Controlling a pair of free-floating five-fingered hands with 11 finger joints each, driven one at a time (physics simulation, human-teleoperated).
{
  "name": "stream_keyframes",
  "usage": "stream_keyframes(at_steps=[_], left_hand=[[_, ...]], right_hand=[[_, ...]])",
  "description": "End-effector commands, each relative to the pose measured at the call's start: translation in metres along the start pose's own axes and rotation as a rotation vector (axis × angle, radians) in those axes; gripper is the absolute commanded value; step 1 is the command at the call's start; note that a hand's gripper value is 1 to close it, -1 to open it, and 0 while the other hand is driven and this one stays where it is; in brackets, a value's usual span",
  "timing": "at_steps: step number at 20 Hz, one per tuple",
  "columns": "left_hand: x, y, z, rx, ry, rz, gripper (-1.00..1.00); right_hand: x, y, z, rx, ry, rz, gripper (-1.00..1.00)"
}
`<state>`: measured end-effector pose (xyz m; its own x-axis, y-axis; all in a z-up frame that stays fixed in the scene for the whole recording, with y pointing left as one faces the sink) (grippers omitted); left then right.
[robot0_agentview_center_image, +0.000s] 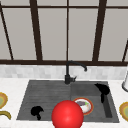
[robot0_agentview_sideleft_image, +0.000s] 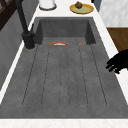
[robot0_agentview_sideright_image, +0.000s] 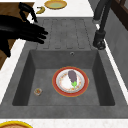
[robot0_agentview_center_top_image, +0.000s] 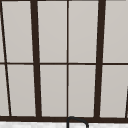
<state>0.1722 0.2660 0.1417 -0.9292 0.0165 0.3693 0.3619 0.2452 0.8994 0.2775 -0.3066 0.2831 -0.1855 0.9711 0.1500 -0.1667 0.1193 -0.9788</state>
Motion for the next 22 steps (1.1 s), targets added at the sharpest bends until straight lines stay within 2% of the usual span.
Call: stream_keyframes(at_steps=[1, 6, 11, 16, 20, 22], left_hand=[[0.000, 0.000, 0.000, 0.000, 0.000, 0.000, 0.00], [0.000, 0.000, 0.000, 0.000, 0.000, 0.000, 0.00], [0.000, 0.000, 0.000, 0.000, 0.000, 0.000, 0.00], [0.000, 0.000, 0.000, 0.000, 0.000, 0.000, 0.00], [0.000, 0.000, 0.000, 0.000, 0.000, 0.000, 0.00], [0.000, 0.000, 0.000, 0.000, 0.000, 0.000, 0.00]], right_hand=[[0.007, -0.004, -0.033, 0.000, 0.000, 0.000, -1.00], [0.011, -0.001, -0.076, 0.002, 0.002, 0.018, -1.00], [0.020, 0.003, -0.122, 0.000, -0.001, 0.009, -1.00], [0.032, 0.024, -0.163, 0.001, -0.026, 0.011, -1.00], [0.043, 0.044, -0.205, -0.007, -0.003, 0.018, -1.00], [0.049, 0.044, -0.223, -0.014, 0.002, 0.028, -1.00]])
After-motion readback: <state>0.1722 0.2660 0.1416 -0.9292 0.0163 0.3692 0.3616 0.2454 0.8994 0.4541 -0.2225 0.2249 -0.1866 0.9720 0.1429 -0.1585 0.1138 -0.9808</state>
